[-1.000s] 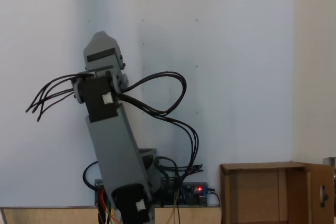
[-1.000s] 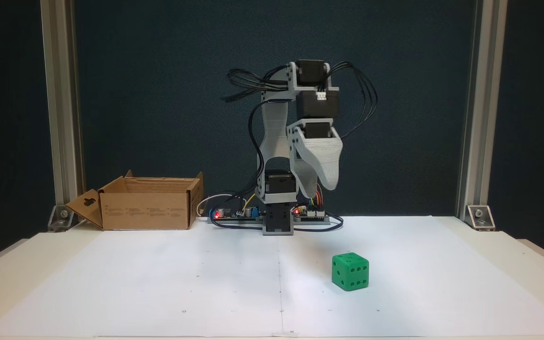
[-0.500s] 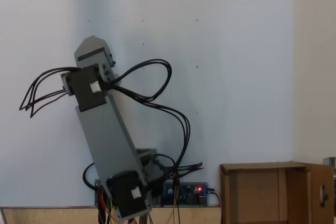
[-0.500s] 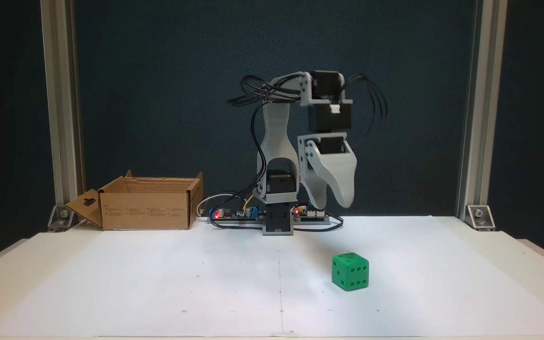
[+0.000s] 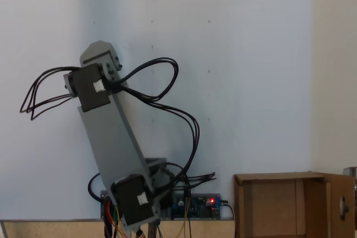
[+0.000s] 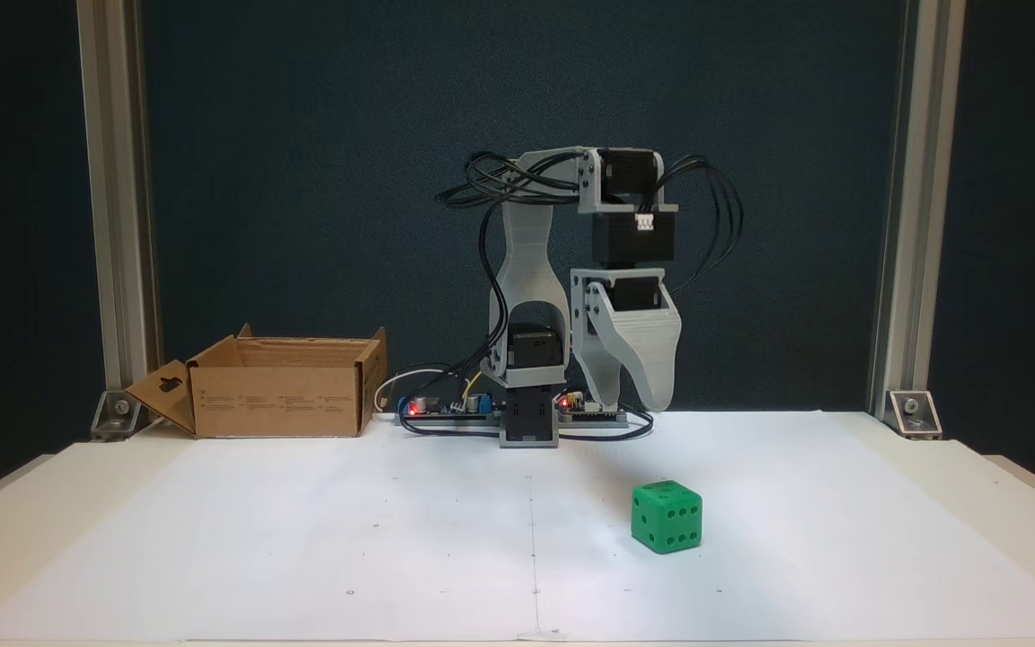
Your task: Grasp a green dice and put it in the bin.
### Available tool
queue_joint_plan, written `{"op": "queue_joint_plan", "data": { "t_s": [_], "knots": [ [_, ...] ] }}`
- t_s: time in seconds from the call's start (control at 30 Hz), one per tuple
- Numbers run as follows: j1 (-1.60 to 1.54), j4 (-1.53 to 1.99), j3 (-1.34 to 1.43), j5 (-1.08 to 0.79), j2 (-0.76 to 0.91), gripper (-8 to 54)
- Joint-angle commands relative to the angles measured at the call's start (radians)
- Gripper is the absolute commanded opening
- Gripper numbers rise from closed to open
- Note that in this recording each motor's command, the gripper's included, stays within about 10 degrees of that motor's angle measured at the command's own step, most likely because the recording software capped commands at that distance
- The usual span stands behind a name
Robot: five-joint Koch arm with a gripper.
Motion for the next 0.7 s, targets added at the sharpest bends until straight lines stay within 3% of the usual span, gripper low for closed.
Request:
{"op": "queue_joint_plan", "data": {
  "t_s": [0.0,0.67],
  "knots": [
    [0.0,-0.043,-0.061,0.1,0.006,41.7],
    [-0.031,-0.153,-0.063,0.135,-0.048,41.6]
  ]
}}
